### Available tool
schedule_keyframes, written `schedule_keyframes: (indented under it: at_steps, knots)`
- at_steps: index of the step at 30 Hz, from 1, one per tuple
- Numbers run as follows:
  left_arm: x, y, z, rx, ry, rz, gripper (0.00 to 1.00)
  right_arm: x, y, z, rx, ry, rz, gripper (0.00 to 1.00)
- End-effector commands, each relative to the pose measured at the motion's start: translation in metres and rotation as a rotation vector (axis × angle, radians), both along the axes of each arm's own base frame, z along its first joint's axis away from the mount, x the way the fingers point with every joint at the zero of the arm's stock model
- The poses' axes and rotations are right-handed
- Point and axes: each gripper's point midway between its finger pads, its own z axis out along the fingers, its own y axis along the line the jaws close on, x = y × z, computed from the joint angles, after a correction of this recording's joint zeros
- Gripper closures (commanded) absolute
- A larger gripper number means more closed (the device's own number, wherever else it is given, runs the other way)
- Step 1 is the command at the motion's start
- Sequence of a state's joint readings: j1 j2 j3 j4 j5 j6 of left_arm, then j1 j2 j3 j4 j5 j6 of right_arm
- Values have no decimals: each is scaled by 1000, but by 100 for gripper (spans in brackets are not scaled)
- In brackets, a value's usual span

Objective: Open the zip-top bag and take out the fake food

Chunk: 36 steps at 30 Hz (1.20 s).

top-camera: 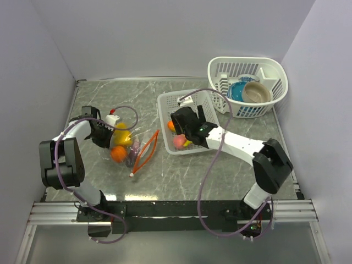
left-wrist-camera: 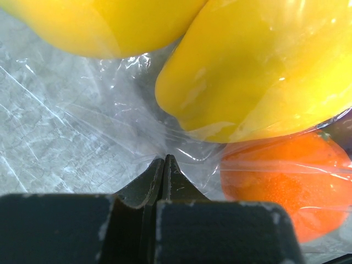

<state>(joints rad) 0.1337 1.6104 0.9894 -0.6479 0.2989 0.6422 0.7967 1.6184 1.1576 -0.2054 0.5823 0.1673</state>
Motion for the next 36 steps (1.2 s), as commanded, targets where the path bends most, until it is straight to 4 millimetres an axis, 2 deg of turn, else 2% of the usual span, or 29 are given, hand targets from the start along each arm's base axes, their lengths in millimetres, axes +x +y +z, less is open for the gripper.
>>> schedule_keyframes:
  at_steps: [1, 3, 4, 5, 6, 8, 10, 11, 12, 13, 14, 15, 17, 20, 27, 28, 32, 34, 36]
  knots:
    - [6, -5, 5, -21, -37, -8, 99, 8, -36, 10, -90, -65, -202, 0]
    - [6, -6, 5, -22, -39, -8, 99, -1, -28, 18, -66, -78, -169, 0]
    - [5, -9, 5, -38, -37, -15, 99, -4, -19, 40, -23, -139, -125, 0]
    - [6, -10, 6, -46, -39, -18, 99, -16, -13, 35, -28, -145, -78, 0]
    - [6, -11, 5, -52, -36, -16, 99, -36, 15, 40, -3, -163, 21, 0]
    - [7, -14, 5, -71, -34, -12, 99, -56, 44, 49, 32, -192, 124, 0]
    - [8, -15, 1, -74, -25, -3, 99, -82, 81, 39, 68, -146, 231, 2]
    - [9, -14, -1, -70, -28, 1, 99, -88, 92, 33, 77, -127, 259, 19]
    - [9, -14, -2, -66, -25, 3, 99, -99, 106, 27, 79, -113, 297, 28]
    - [7, -13, -5, -63, -20, 7, 99, -101, 116, 13, 72, -92, 298, 35]
    - [7, -12, -6, -54, -19, 9, 99, -106, 125, 4, 78, -66, 321, 47]
    - [7, -10, -6, -49, -23, 7, 99, -109, 132, -2, 87, -46, 337, 54]
    - [5, -8, -8, -35, -19, 9, 99, -114, 151, -21, 109, 9, 370, 62]
    - [3, -6, -9, -19, -21, 6, 99, -113, 169, -36, 130, 34, 388, 62]
    - [3, -6, -10, -21, -17, 9, 99, -113, 205, -44, 170, 65, 459, 58]
    - [2, -7, -11, -23, -15, 7, 99, -111, 213, -36, 206, 52, 470, 56]
    - [2, -6, -10, -18, -20, 3, 99, -118, 232, -31, 273, 82, 517, 43]
    - [1, -6, -10, -20, -17, 4, 99, -118, 240, -33, 286, 97, 522, 34]
    - [2, -6, -9, -20, -20, 4, 99, -116, 245, -39, 275, 108, 516, 30]
